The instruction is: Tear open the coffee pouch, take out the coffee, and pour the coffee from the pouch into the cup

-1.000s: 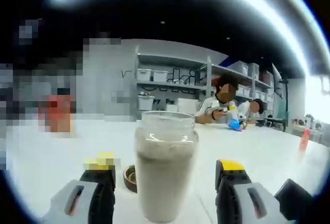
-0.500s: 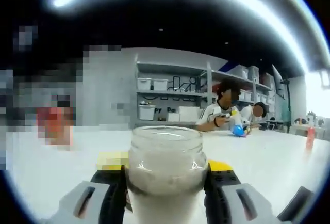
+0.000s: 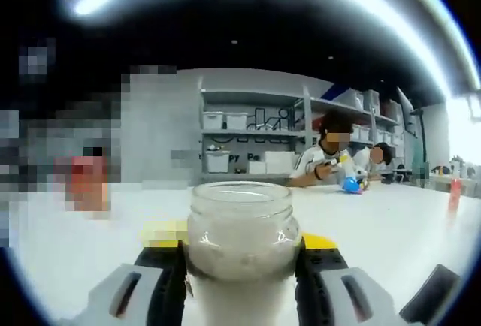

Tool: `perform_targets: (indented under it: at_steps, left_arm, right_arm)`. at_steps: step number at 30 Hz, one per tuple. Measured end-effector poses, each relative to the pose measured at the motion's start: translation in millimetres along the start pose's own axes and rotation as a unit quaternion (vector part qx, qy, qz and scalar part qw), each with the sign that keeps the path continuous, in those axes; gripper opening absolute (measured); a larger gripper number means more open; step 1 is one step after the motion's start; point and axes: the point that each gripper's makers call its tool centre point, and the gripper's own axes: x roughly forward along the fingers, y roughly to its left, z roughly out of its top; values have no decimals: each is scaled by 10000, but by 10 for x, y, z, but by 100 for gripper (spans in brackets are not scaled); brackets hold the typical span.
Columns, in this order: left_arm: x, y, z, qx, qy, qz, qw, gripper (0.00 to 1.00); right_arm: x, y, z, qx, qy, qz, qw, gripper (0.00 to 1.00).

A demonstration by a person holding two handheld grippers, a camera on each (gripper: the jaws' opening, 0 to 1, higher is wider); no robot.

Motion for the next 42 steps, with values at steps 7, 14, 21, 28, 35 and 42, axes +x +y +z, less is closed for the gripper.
perform_targets:
  at_steps: [7, 14, 21, 28, 35, 42]
  left_arm:
    - [-15, -39, 16, 30, -17, -30, 10000, 12]
    - [-72, -58, 90, 51, -108, -49, 9999, 12]
    - [-116, -36, 98, 181, -88, 73, 9998, 12]
    - [-202, -64, 182, 227, -189, 50, 9996, 12]
    - [-293, 25, 166, 200, -219, 156, 9994, 12]
    - [-371, 13, 208, 225, -270, 147, 9993, 12]
  right_arm:
    - [-122, 98, 4, 13, -73, 174, 9998, 56]
    - [-310, 314, 5, 15, -122, 482, 9988, 56]
    - [-572, 613, 7, 11, -196, 801, 9966, 56]
    - [-874, 1057, 9, 3, -201, 1151, 9931, 56]
    - [-1085, 1494, 15, -12, -195, 1496, 9885, 56]
    - [-1346, 2132, 28, -46, -123, 2016, 9794, 56]
